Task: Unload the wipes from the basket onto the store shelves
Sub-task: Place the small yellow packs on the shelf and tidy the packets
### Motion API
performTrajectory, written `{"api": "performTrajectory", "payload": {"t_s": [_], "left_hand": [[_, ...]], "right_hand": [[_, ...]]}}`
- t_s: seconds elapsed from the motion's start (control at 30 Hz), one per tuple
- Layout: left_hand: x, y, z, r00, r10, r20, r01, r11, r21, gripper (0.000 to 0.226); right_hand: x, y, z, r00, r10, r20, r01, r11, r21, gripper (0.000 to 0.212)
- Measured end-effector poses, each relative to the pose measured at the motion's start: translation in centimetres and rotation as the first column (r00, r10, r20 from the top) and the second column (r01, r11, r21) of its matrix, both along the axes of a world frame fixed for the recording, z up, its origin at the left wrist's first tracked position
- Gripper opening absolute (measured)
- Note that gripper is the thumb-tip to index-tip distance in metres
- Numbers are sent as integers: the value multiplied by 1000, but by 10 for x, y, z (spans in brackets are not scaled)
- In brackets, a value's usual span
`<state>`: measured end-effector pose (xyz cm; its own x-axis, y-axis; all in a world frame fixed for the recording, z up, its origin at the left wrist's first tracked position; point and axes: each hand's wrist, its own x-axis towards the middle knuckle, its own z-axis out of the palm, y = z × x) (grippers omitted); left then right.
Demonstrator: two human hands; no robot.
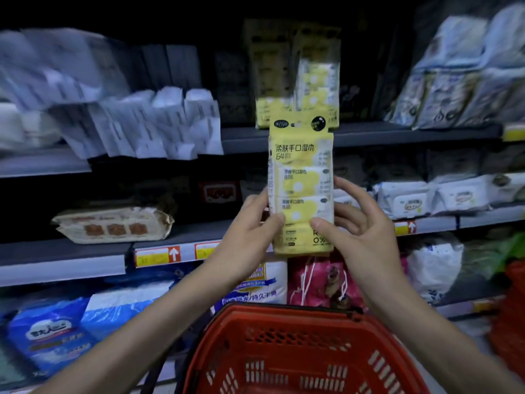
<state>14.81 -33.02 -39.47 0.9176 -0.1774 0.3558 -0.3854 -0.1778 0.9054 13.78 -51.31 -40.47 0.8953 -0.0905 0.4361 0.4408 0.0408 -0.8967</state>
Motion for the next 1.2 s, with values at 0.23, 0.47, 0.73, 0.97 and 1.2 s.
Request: {"api": "performTrajectory", "payload": {"t_s": [0.23,0.47,0.73,0.97,1.2], "left_hand": [[28,3,59,954,179,238,-178,984,-27,40],[72,-4,116,897,361,254,-355,932,-73,40],[117,-13,151,797,552,244,-568,823,-7,34],[143,-20,137,786,595,165,-606,795,20,39],[160,-16,120,791,575,207,-589,808,8,54]], "right_hand": [[34,17,64,979,-54,195,69,995,-70,58],[87,34,121,930,-216,297,286,933,-218,60],[141,52,160,914,-272,300,362,881,-305,65],[156,67,147,908,-357,219,418,738,-530,53],[152,75,118,920,-336,201,387,705,-595,65]]}}
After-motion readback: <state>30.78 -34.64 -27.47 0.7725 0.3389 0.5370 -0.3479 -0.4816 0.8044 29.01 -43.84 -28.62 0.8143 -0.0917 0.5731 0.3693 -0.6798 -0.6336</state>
